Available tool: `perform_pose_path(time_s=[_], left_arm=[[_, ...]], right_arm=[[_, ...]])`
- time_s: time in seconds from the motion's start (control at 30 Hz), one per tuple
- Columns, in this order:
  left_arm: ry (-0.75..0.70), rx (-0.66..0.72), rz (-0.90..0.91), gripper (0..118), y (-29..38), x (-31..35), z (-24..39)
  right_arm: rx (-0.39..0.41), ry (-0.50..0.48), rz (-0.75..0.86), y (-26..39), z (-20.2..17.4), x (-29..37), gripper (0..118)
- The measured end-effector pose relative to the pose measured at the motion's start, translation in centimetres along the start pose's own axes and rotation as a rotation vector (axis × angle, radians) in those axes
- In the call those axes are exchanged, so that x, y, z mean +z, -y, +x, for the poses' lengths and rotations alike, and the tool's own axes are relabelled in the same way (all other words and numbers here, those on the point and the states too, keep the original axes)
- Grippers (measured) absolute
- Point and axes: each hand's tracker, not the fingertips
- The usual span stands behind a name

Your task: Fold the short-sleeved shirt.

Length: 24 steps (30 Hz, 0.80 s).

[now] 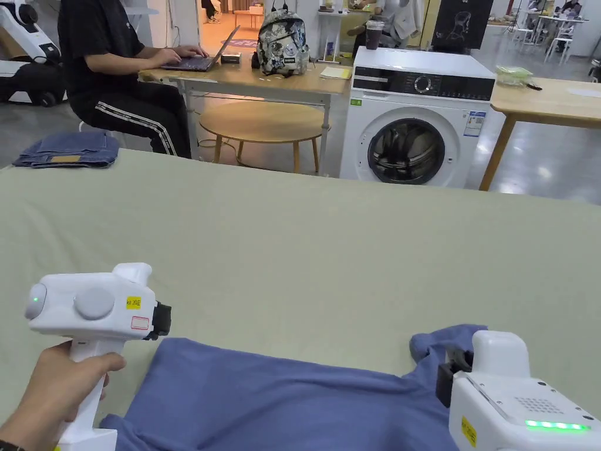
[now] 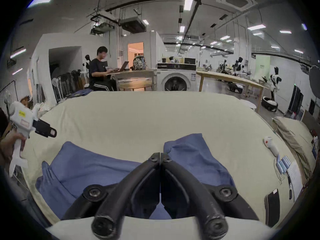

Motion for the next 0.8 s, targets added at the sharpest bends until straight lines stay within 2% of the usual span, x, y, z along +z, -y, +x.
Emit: perform_pose_path(time_s=[0.03, 0.07, 0.13, 0.17, 0.27, 0.33, 0.43, 0.47, 0.53, 0.57, 0.67, 0.8], left_arm=[[0.006, 0.0, -0.053, 1, -0.7, -1.0, -0.3], [0.02, 0.002, -0.083, 13, -1.3, -2.0, -0.7], [0.013, -0.003, -0.144, 52, -1.7, -2.9, -0.5], [0.023, -0.011, -0.167, 62, -2.0, -3.7, -0.6], [0.012, 0.013, -0.221, 65, -2.4, -5.2, -0.5], [-0.045, 0.029, -0.252, 65, -2.3, -6.3, -0.4], [-0.107, -0.032, -0.296, 64, -1.7, -7.3, 0.3], [-0.113, -0.053, -0.297, 61, -1.3, -7.4, 0.7], [-0.18, -0.083, -0.258, 49, -1.0, -7.4, 1.3], [-0.156, -0.079, -0.256, 42, -0.6, -7.2, 1.8], [-0.113, -0.114, -0.233, 0, -0.2, -7.2, 2.5], [-0.131, -0.147, -0.186, 0, 0.0, -6.6, 2.8]], right_arm=[[0.0, 0.002, -0.01, 0.1, 0.3, -0.3, 0], [-0.002, 0.006, -0.022, 0.2, 0.6, -0.6, 0], [-0.005, 0.015, -0.04, 0.4, 1.2, -0.8, 0], [-0.005, 0.022, -0.05, 0.6, 1.6, -1.0, 0], [-0.006, 0.041, -0.079, 1.3, 2.6, -1.6, 0], [-0.01, 0.052, -0.096, 1.7, 3.3, -1.9, 0], [-0.012, 0.068, -0.118, 2.2, 4.0, -1.8, 0], [-0.012, 0.072, -0.128, 2.4, 4.2, -1.9, 0], [-0.018, 0.08, -0.142, 2.7, 4.6, -2.0, 0], [-0.021, 0.081, -0.148, 2.9, 4.8, -2.1, 0], [-0.04, 0.088, -0.165, 3.5, 5.5, -2.7, 0], [-0.081, 0.08, -0.182, 4.1, 7.1, -3.5, 0]])
